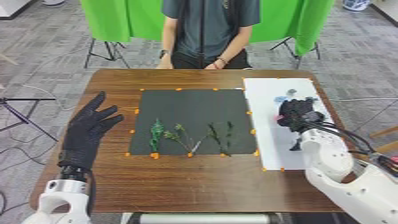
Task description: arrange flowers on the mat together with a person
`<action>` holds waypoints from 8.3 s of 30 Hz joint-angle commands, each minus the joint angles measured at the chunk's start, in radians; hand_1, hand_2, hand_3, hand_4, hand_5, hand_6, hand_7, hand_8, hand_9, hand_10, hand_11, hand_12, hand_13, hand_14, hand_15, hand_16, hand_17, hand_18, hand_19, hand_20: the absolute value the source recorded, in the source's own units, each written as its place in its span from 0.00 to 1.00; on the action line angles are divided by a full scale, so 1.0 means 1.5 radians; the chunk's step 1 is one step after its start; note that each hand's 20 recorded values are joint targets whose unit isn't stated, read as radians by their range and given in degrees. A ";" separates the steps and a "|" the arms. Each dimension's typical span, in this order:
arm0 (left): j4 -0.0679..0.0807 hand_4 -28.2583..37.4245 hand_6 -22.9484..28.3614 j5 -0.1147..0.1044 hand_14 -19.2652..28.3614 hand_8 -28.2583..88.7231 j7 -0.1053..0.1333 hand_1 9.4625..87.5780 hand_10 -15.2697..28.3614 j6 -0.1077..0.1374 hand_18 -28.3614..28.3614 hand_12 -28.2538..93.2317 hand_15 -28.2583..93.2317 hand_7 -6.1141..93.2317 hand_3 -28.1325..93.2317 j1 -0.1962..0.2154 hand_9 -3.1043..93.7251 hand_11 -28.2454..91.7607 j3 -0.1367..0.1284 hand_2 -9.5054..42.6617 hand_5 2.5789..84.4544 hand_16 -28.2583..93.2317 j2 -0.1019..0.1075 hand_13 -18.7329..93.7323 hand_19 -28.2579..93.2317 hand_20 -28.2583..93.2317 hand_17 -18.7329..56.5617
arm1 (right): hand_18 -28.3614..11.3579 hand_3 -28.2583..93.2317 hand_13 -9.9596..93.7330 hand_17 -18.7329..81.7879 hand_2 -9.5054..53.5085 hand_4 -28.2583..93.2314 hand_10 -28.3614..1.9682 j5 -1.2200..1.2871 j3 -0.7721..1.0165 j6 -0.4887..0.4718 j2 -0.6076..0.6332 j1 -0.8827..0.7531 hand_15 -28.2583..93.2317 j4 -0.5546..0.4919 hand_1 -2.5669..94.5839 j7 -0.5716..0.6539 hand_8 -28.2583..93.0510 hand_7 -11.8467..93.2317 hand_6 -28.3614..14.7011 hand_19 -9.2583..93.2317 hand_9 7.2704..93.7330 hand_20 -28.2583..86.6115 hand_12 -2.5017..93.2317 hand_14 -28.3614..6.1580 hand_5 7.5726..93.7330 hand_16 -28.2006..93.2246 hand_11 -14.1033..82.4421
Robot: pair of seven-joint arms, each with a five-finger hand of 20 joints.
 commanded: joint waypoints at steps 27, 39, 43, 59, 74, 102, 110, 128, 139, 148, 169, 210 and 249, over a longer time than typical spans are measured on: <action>-0.005 0.00 0.53 -0.005 0.97 0.16 0.006 0.17 0.76 0.005 0.93 0.30 0.60 0.16 0.88 -0.024 0.41 0.42 -0.040 0.29 0.38 0.17 0.001 0.43 0.64 0.36 0.14 | 0.34 0.77 0.86 0.40 0.00 0.00 0.81 -0.067 -0.250 0.071 -0.373 0.212 0.67 -0.020 0.60 -0.204 0.23 0.30 0.79 0.77 1.00 0.49 0.40 0.73 0.89 0.47 0.32; 0.027 0.00 0.53 0.015 0.97 0.16 -0.036 0.17 0.76 -0.034 0.93 0.30 0.60 0.16 0.88 -0.128 0.41 0.42 0.000 0.29 0.38 0.17 0.006 0.43 0.65 0.36 0.14 | 0.32 0.76 0.84 0.39 0.00 0.00 0.79 -0.098 -0.357 0.065 -0.447 0.284 0.72 0.080 0.60 -0.140 0.22 0.31 0.81 0.77 0.96 0.50 0.37 0.70 0.88 0.43 0.43; 0.034 0.00 0.53 0.015 0.97 0.16 -0.035 0.17 0.76 -0.038 0.93 0.30 0.60 0.16 0.88 -0.149 0.41 0.42 0.013 0.29 0.38 0.17 0.010 0.43 0.65 0.36 0.14 | 0.32 0.75 0.84 0.39 0.00 0.00 0.78 -0.125 -0.360 0.045 -0.454 0.291 0.73 0.096 0.60 -0.134 0.22 0.31 0.82 0.77 0.95 0.50 0.37 0.71 0.87 0.43 0.45; 0.062 0.00 0.53 0.027 0.97 0.16 -0.048 0.17 0.76 -0.059 0.93 0.30 0.60 0.16 0.88 -0.224 0.41 0.42 0.031 0.28 0.38 0.17 -0.010 0.43 0.65 0.37 0.14 | 0.28 0.69 0.78 0.37 0.00 0.00 0.76 -0.285 -0.240 -0.100 -0.484 0.222 0.75 0.119 0.59 -0.246 0.18 0.29 0.85 0.75 0.87 0.50 0.35 0.68 0.75 0.42 0.48; 0.055 0.00 0.54 0.036 0.97 0.16 -0.061 0.18 0.76 -0.062 0.93 0.30 0.60 0.16 0.89 -0.201 0.41 0.42 0.015 0.28 0.39 0.17 -0.028 0.43 0.65 0.36 0.14 | 0.22 0.75 0.74 0.35 0.00 0.00 0.70 -0.288 -0.207 -0.157 -0.490 0.196 0.76 0.098 0.50 -0.255 0.13 0.29 0.87 0.73 0.80 0.52 0.29 0.63 0.67 0.40 0.54; -0.005 0.00 0.53 0.003 0.97 0.16 0.002 0.18 0.76 0.020 0.93 0.30 0.60 0.16 0.88 0.011 0.41 0.42 -0.063 0.28 0.39 0.17 -0.003 0.43 0.65 0.36 0.14 | 0.18 0.81 0.66 0.33 0.12 0.00 0.50 0.538 0.241 -0.113 -0.267 -0.094 0.70 -0.271 0.32 -0.102 0.12 0.26 0.74 0.70 0.70 0.48 0.20 0.45 0.61 0.36 0.44; 0.012 0.00 0.52 -0.022 0.96 0.16 0.034 0.17 0.75 0.024 0.93 0.30 0.60 0.16 0.88 0.008 0.43 0.42 -0.021 0.28 0.41 0.17 0.009 0.43 0.64 0.36 0.14 | 0.17 0.85 0.57 0.28 0.34 0.01 0.40 0.796 0.358 -0.048 -0.249 -0.263 0.63 -0.296 0.23 -0.195 0.12 0.26 0.70 0.65 0.61 0.44 0.17 0.30 0.57 0.32 0.35; 0.020 0.00 0.49 -0.039 0.93 0.16 0.067 0.17 0.70 0.052 0.93 0.30 0.57 0.16 0.89 0.013 0.40 0.38 0.018 0.28 0.40 0.18 0.028 0.43 0.63 0.36 0.14 | 0.18 0.88 0.39 0.19 0.40 0.00 0.53 0.899 0.475 -0.127 -0.309 -0.449 0.43 -0.310 0.13 -0.277 0.13 0.23 0.74 0.52 0.41 0.37 0.16 0.28 0.36 0.34 0.21; 0.017 0.00 0.49 -0.036 0.95 0.16 0.060 0.16 0.72 0.044 0.93 0.30 0.58 0.16 0.88 0.012 0.41 0.39 0.012 0.28 0.39 0.18 0.024 0.43 0.64 0.37 0.15 | 0.18 0.88 0.39 0.18 0.40 0.00 0.54 0.884 0.467 -0.114 -0.334 -0.459 0.43 -0.309 0.13 -0.286 0.13 0.23 0.75 0.53 0.40 0.38 0.16 0.27 0.35 0.35 0.21; 0.018 0.00 0.50 -0.048 0.95 0.16 0.078 0.16 0.72 0.053 0.93 0.30 0.58 0.16 0.88 0.018 0.41 0.39 0.019 0.28 0.39 0.18 0.034 0.44 0.64 0.37 0.14 | 0.18 0.88 0.40 0.18 0.40 0.00 0.55 0.876 0.477 -0.110 -0.347 -0.456 0.44 -0.309 0.13 -0.284 0.13 0.24 0.76 0.53 0.41 0.39 0.16 0.27 0.35 0.36 0.21; 0.016 0.00 0.50 -0.039 0.95 0.16 0.055 0.16 0.73 0.044 0.93 0.30 0.58 0.16 0.89 0.019 0.42 0.40 0.014 0.28 0.39 0.18 0.027 0.43 0.64 0.37 0.15 | 0.18 0.88 0.42 0.18 0.38 0.00 0.55 0.875 0.470 -0.119 -0.335 -0.456 0.46 -0.305 0.14 -0.276 0.13 0.24 0.77 0.53 0.42 0.39 0.16 0.27 0.36 0.35 0.21; 0.010 0.00 0.51 -0.050 0.95 0.16 0.073 0.17 0.74 0.059 0.94 0.30 0.59 0.16 0.89 0.024 0.42 0.40 0.018 0.27 0.39 0.18 0.044 0.44 0.67 0.38 0.16 | 0.11 0.90 0.54 0.28 0.21 0.02 0.39 0.706 0.563 0.027 -0.163 -0.403 0.71 -0.297 0.25 -0.185 0.12 0.27 0.71 0.67 0.52 0.45 0.20 0.34 0.42 0.32 0.49; 0.013 0.00 0.51 -0.054 0.96 0.16 0.077 0.18 0.74 0.060 0.94 0.31 0.59 0.16 0.89 0.001 0.41 0.41 0.030 0.27 0.38 0.18 0.052 0.43 0.66 0.39 0.16 | 0.07 0.87 0.61 0.33 0.01 0.03 0.45 0.144 0.262 -0.193 -0.001 -0.098 0.75 -0.008 0.37 0.131 0.12 0.31 0.73 0.73 0.57 0.43 0.21 0.43 0.49 0.33 0.58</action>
